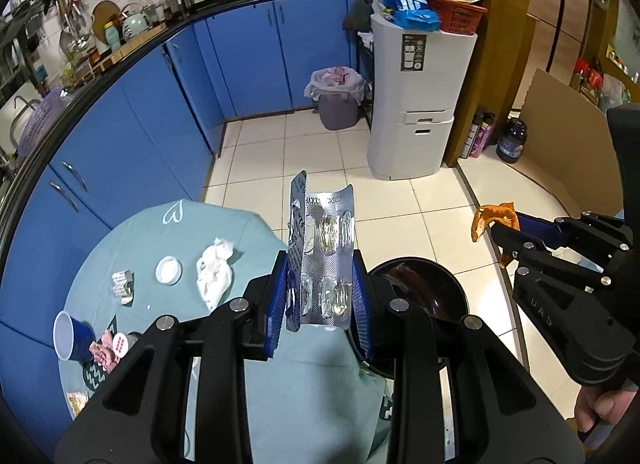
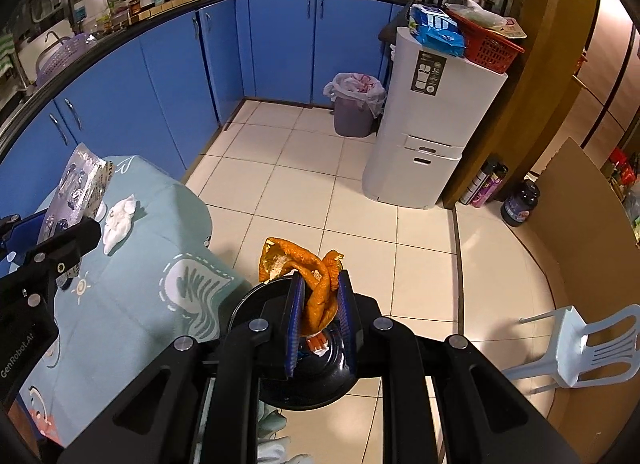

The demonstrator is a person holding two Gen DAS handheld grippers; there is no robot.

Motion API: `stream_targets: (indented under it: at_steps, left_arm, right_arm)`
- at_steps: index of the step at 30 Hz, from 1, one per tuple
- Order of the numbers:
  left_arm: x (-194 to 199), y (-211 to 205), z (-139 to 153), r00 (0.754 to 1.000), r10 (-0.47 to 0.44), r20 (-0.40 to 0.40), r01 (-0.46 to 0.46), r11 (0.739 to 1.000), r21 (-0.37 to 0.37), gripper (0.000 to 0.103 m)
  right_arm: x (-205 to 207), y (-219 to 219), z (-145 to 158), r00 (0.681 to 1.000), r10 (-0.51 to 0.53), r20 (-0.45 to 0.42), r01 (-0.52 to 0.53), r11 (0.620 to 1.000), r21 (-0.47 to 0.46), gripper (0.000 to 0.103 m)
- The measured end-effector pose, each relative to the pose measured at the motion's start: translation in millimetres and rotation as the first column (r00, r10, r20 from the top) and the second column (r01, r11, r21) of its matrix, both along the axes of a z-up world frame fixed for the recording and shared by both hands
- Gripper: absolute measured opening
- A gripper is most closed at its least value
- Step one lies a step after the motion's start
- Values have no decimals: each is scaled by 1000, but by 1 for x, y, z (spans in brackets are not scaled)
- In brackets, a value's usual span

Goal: Collect trash
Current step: 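Carry both items to the black bin while the left tool opens, dropping the blister pack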

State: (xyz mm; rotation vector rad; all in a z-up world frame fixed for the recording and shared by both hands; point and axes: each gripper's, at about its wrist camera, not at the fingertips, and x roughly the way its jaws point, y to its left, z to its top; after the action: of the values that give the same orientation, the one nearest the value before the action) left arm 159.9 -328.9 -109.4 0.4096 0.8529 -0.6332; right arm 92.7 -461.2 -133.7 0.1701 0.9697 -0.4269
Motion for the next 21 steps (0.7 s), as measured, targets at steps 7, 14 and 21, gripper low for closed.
stream_targets:
  at_steps: [7, 14, 21]
  left_arm:
    - [2, -17, 0, 999, -36, -18, 36, 999, 4, 34]
    - [1, -28, 2, 998, -53, -17, 53, 999, -4, 74]
    - [2, -26, 11, 998, 3, 65, -3, 1000, 4, 97]
  right_arm:
    - [0, -11, 3, 1000, -11, 10, 11, 1000, 0, 17]
    - [-3, -24, 5, 999, -32, 19, 32, 999, 6, 17]
    - [-2, -28, 2, 999, -34, 17, 34, 999, 20, 17]
